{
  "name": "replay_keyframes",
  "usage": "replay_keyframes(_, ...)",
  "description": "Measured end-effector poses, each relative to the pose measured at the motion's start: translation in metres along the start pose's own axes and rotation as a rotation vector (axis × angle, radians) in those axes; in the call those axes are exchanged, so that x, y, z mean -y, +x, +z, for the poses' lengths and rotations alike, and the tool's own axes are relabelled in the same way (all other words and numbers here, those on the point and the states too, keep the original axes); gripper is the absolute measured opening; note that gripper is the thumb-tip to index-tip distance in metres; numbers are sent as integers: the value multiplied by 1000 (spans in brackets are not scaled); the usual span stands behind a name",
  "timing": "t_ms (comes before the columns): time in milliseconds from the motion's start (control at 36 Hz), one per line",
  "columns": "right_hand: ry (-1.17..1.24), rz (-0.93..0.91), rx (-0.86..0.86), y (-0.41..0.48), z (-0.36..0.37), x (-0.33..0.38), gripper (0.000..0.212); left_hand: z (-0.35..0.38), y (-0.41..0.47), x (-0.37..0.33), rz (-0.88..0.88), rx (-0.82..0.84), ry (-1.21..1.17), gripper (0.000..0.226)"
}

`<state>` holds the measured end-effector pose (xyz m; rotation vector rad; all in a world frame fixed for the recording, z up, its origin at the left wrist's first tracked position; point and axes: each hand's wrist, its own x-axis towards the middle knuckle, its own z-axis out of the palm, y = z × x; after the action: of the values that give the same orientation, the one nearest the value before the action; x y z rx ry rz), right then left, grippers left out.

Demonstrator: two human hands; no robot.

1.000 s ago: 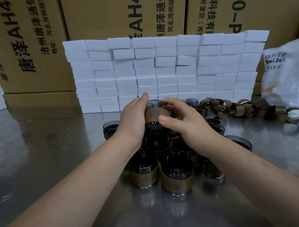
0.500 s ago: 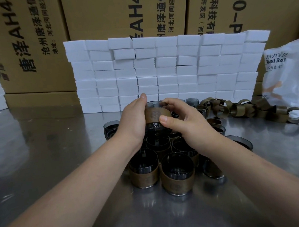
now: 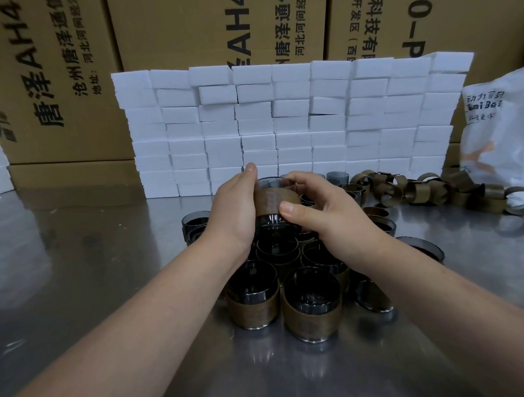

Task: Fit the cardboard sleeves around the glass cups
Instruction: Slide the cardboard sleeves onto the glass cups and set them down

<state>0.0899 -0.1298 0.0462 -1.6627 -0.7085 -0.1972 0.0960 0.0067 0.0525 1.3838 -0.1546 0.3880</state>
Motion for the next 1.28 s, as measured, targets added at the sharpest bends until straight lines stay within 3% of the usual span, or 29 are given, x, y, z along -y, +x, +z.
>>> replay_keyframes(139,1,-5,-7,1,0,1,37,2,2,-1,13,-30,34,60)
replay_keyframes(250,-5,-4,-63,4,-1,2,38,0,7,-9,101,-47,203,52)
replay_keyframes(556,-97,22,-217,8,-4,-10,35,-4,8,-16,97,159,378,14)
replay_keyframes(806,-171,62,-274,9,-4,-11,27,-11,13,-11,-6,331,559,59)
replay_keyframes(917,-232,45,-247,8,-4,-11,39,-14,14,-7,0,353,572,50)
replay_keyframes(1000,-243,40,-241,8,-5,-12,48,-14,16,-4,70,277,615,33)
replay_keyframes(1083,-261,49,-225,7,-4,-13,53,-16,22,-1,158,63,675,31)
replay_keyframes(1167,-334,64,-185,5,-2,-12,49,-28,30,0,162,-152,721,31)
replay_keyframes(1278,-424,89,-125,4,1,-11,35,-46,38,5,86,-282,775,30)
